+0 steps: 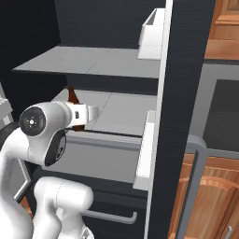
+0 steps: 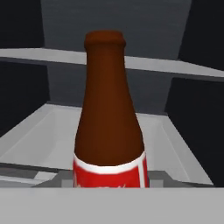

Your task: Open the fridge, grab two sodas, and place both sodas inside the bowl with ice on the dining counter.

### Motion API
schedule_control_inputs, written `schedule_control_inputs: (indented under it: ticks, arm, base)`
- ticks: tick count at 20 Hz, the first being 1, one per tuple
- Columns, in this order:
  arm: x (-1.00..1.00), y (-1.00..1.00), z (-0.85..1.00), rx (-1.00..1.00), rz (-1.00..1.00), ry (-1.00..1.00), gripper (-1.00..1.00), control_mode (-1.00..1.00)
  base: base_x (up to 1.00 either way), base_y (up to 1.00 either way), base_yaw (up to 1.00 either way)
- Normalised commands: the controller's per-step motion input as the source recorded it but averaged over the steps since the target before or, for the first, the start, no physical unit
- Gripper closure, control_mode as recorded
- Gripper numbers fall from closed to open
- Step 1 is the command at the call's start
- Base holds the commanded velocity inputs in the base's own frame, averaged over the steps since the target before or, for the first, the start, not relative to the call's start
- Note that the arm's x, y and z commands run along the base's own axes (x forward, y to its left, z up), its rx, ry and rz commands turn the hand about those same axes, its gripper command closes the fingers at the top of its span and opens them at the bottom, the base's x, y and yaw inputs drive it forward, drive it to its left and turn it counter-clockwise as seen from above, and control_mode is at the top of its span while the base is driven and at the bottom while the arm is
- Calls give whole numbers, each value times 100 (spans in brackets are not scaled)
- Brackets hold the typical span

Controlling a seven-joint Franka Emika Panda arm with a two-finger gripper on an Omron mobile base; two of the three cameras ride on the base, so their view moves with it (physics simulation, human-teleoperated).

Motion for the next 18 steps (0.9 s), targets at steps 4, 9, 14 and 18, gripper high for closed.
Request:
schedule_control_inputs:
  ticks: [4, 9, 14, 18]
  arm:
    - [-99, 16, -48, -2, 1, 1, 100, -100]
    - [-20, 0, -4, 0, 0, 0, 100, 100]
    - [0, 0, 0, 0, 0, 0, 100, 100]
    - [0, 0, 0, 0, 0, 0, 100, 100]
  base:
    - [0, 0, 0]
    - [-80, 0, 0]
    - [-100, -1, 0]
    - [-87, -27, -17]
